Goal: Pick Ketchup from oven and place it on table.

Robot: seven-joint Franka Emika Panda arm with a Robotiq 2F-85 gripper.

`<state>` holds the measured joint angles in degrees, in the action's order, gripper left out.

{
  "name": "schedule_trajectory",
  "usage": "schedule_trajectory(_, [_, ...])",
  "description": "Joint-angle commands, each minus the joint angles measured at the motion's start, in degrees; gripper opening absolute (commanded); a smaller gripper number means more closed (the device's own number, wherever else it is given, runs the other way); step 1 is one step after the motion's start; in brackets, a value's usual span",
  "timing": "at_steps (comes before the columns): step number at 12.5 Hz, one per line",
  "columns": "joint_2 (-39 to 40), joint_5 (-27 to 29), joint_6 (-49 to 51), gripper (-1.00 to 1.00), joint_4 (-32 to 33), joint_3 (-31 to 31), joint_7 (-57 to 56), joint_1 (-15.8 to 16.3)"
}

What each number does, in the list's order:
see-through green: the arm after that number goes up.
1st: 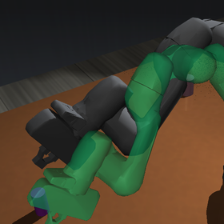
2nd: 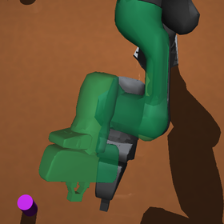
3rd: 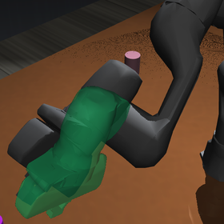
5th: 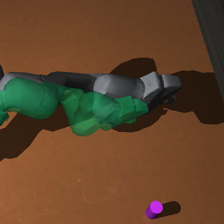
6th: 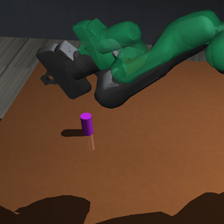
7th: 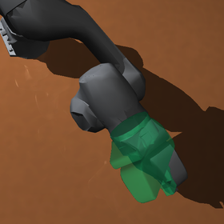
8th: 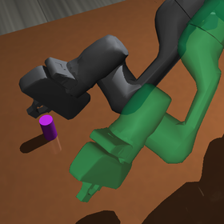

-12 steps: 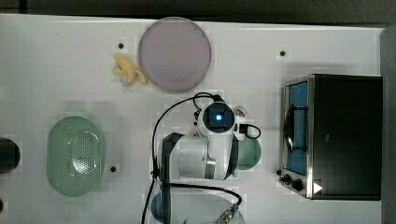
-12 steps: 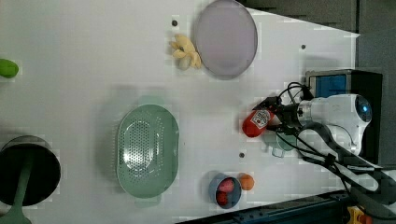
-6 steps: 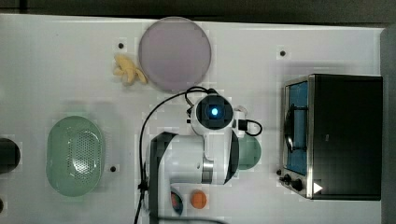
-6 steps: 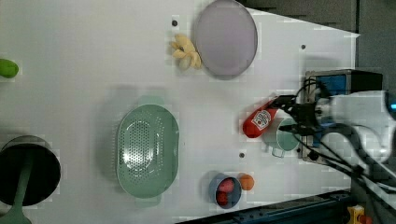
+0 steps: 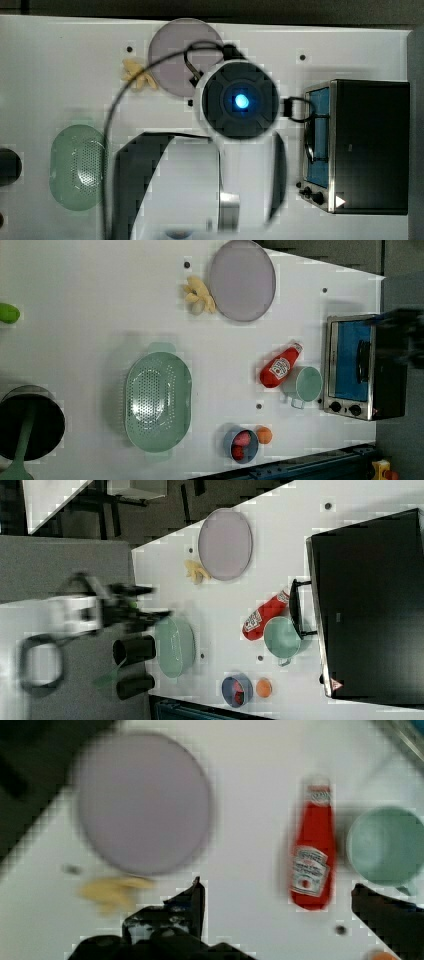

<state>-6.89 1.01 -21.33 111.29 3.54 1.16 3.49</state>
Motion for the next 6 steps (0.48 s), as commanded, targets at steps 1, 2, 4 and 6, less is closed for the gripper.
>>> schedule_trajectory(1, [-0.22,-0.25,7.03,1.00,-6.65,0.58,1.78,-0.39])
schedule_trajectory(2, [-0.24,-0.26,9.22,1.00,-9.15,0.51,1.78,-0.38])
schedule_trajectory(4, [-0.27,-0.25,13.42,1.00,-11.16,0.65,1.78,-0.40])
schedule_trajectory(6, [-0.18,-0.25,13.58,1.00,-11.03,0.55,1.78,-0.39])
